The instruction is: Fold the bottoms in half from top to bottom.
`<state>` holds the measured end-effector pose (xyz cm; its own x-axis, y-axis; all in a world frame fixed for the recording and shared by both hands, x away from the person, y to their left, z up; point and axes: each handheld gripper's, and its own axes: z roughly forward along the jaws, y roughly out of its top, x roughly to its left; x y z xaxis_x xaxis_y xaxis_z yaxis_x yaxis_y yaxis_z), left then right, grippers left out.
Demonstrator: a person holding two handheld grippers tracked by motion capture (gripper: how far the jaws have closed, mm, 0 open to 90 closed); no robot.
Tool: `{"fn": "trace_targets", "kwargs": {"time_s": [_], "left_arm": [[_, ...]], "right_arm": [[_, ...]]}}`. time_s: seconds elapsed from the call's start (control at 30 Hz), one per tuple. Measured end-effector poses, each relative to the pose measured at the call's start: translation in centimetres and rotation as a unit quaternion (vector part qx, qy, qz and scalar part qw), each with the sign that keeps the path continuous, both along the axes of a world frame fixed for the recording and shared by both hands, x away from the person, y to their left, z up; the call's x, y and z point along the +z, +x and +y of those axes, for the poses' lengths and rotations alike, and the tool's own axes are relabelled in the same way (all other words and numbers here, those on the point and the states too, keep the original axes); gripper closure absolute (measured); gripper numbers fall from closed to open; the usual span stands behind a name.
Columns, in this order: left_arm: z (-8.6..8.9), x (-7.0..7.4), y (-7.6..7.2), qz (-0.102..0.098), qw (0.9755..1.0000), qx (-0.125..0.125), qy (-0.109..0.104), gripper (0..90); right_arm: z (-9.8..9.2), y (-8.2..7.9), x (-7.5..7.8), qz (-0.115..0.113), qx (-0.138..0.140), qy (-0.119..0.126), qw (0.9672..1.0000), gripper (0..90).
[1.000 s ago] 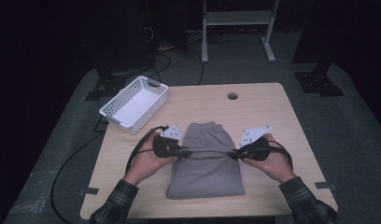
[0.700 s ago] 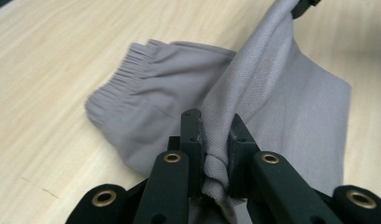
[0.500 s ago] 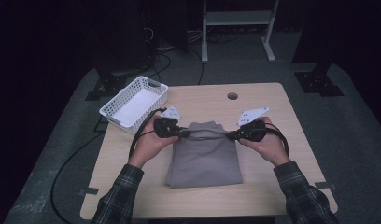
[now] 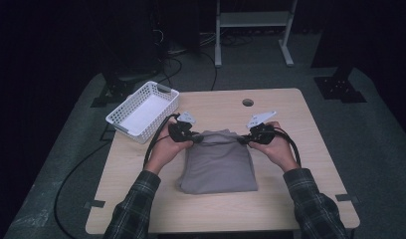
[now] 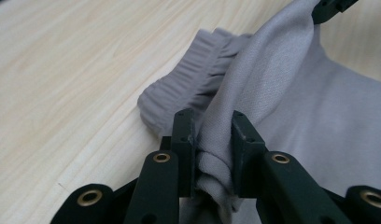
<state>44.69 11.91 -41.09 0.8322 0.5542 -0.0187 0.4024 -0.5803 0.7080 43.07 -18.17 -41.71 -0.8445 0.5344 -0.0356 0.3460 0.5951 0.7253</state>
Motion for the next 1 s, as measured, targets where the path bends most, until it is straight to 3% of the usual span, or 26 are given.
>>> {"fn": "trace_targets", "kwargs": {"time_s": [0.2,0.3,0.43,0.57,0.7,0.77,0.83,1.0], "left_arm": [[-0.2,-1.2,1.2,-0.005,0.9997,0.023,0.006,63.6],[-0.1,-0.9,1.4,-0.023,0.9991,0.035,0.006,55.7],[0.3,-0.2,1.4,-0.033,0.9986,0.04,0.001,51.4],[0.6,0.8,0.8,-0.046,0.9983,0.036,-0.003,50.3],[0.9,1.3,-0.1,-0.051,0.9984,0.022,-0.01,47.8],[1.0,1.5,-0.8,-0.054,0.9978,0.006,-0.037,43.1],[1.1,1.5,-1.2,-0.041,0.9982,0.001,-0.044,40.8],[1.0,1.1,-2.7,-0.033,0.9985,-0.012,-0.043,38.0]], "right_arm": [[-0.1,1.6,-1.6,0.006,-0.027,0.008,0.9996,74.2],[-0.3,2.0,-1.7,0.001,-0.041,0.009,0.9991,67.9],[-0.7,2.1,-1.3,-0.008,-0.057,0.023,0.9981,63.3],[-1.2,1.6,-0.3,-0.025,-0.056,0.033,0.9976,58.8],[-1.4,0.9,0.1,-0.024,-0.049,0.034,0.9979,55.2],[-1.5,0.3,0.1,-0.016,-0.044,0.039,0.9981,51.5],[-1.4,-0.1,-0.1,-0.008,-0.038,0.041,0.9984,47.3],[-1.0,-1.2,-0.7,0.002,-0.037,0.052,0.998,38.5]]}}
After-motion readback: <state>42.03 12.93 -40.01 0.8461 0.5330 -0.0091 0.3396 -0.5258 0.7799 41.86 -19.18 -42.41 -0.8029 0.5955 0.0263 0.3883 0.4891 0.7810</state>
